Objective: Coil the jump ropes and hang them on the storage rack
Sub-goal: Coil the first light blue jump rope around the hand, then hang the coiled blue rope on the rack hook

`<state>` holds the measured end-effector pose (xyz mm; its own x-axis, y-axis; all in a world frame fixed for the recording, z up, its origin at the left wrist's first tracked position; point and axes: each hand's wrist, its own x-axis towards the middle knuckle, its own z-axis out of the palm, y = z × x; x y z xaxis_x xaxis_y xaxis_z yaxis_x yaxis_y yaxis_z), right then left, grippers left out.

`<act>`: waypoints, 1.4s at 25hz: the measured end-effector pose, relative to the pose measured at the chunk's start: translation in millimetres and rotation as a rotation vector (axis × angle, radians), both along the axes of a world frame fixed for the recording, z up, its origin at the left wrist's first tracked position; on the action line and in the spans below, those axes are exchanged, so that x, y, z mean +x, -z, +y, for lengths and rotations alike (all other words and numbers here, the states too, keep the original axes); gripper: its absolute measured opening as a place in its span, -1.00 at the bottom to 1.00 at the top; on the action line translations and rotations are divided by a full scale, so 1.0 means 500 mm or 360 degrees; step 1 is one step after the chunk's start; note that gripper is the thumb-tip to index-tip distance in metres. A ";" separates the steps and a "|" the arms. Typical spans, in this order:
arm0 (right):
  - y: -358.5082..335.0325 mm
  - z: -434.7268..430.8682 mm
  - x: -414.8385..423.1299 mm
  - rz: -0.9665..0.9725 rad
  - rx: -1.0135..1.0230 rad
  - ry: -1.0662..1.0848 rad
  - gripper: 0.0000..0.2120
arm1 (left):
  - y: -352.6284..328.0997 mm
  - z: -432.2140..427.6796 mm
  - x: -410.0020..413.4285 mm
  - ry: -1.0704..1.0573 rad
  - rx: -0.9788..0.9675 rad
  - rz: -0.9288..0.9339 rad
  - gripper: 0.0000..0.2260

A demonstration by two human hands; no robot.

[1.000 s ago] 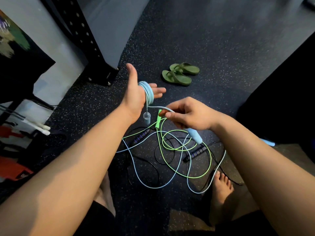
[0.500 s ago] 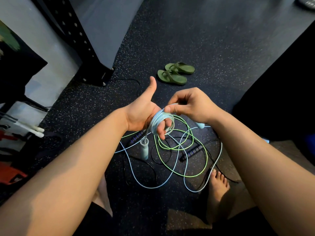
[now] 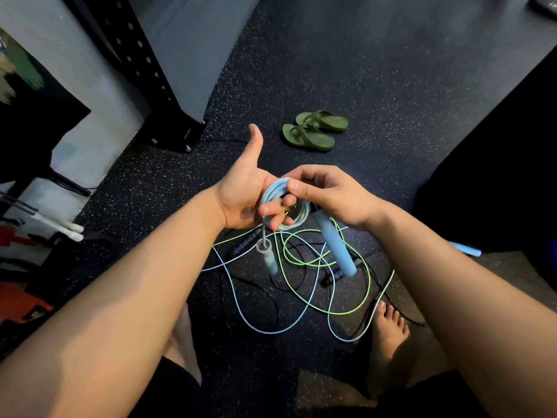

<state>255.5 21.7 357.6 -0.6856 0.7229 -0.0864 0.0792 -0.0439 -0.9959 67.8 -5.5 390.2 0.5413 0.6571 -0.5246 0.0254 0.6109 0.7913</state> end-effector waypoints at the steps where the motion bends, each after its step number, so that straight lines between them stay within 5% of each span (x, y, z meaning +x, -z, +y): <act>1: 0.001 0.003 -0.001 0.0014 0.0001 0.0037 -0.75 | -0.002 0.000 0.002 -0.0034 0.0007 0.0019 0.03; 11: -0.038 0.001 -0.099 0.0064 0.0244 0.0346 -0.81 | -0.026 -0.022 -0.035 -0.0786 0.0304 0.0249 -0.07; 15: -0.048 -0.050 -0.184 0.0074 0.0435 0.0353 -0.77 | -0.040 -0.069 -0.103 -0.1128 0.0606 0.0591 -0.14; 18: -0.048 -0.091 -0.264 0.0105 0.0477 0.0312 -0.75 | -0.056 -0.113 -0.205 -0.0997 0.0595 0.0583 -0.16; 23: -0.038 -0.132 -0.448 0.0232 0.0253 -0.0105 -0.79 | -0.072 -0.264 -0.430 -0.0842 0.0531 0.0163 -0.72; 32: 0.051 -0.233 -0.761 0.0186 0.0209 -0.0527 -0.80 | 0.108 -0.464 -0.613 -0.1771 0.0818 0.0982 -0.71; 35: 0.113 -0.250 -0.853 0.0101 0.0160 -0.0553 -0.82 | 0.171 -0.491 -0.654 -0.2223 0.0711 0.0902 -0.77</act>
<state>-170.9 -103.1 301.1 -0.8935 0.4485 0.0235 0.0104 0.0730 -0.9973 -259.3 -250.8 304.6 -0.7951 0.6019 -0.0747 0.0075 0.1329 0.9911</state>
